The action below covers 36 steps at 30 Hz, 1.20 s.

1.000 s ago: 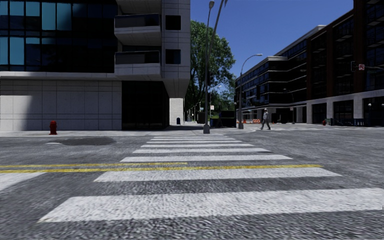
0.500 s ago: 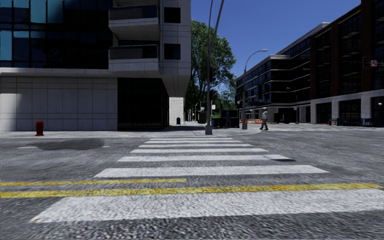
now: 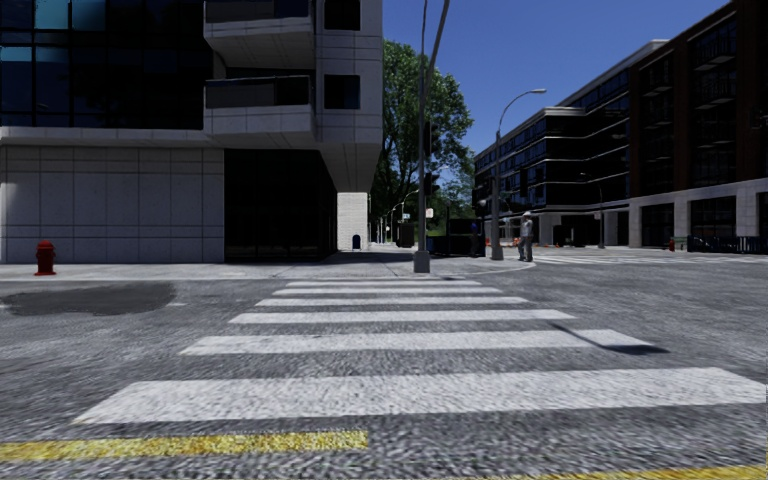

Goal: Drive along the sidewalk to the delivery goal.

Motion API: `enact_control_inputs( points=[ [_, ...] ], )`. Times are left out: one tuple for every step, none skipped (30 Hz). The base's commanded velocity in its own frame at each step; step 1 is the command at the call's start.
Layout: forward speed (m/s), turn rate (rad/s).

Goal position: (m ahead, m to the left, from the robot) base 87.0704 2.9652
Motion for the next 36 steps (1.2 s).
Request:
enact_control_inputs(
  points=[
    [2.0, 0.0],
    [2.0, 0.0],
    [2.0, 0.0],
    [2.0, 0.0],
    [2.0, 0.0],
    [2.0, 0.0],
    [2.0, 0.0],
    [2.0, 0.0],
    [2.0, 0.0],
    [2.0, 0.0],
    [2.0, 0.0],
    [2.0, 0.0],
    [2.0, 0.0],
    [2.0, 0.0],
    [2.0, 0.0],
    [2.0, 0.0],
    [2.0, 0.0],
    [2.0, 0.0],
    [2.0, 0.0],
    [2.0, 0.0],
    [2.0, 0.0],
    [2.0, 0.0],
    [2.0, 0.0],
    [2.0, 0.0],
    [2.0, 0.0],
    [2.0, 0.0],
    [2.0, 0.0],
    [2.0, 0.0],
    [2.0, 0.0],
    [2.0, 0.0],
    [2.0, 0.0],
    [2.0, 0.0],
    [2.0, 0.0],
    [2.0, 0.0],
    [2.0, 0.0],
    [2.0, 0.0]
  ],
)
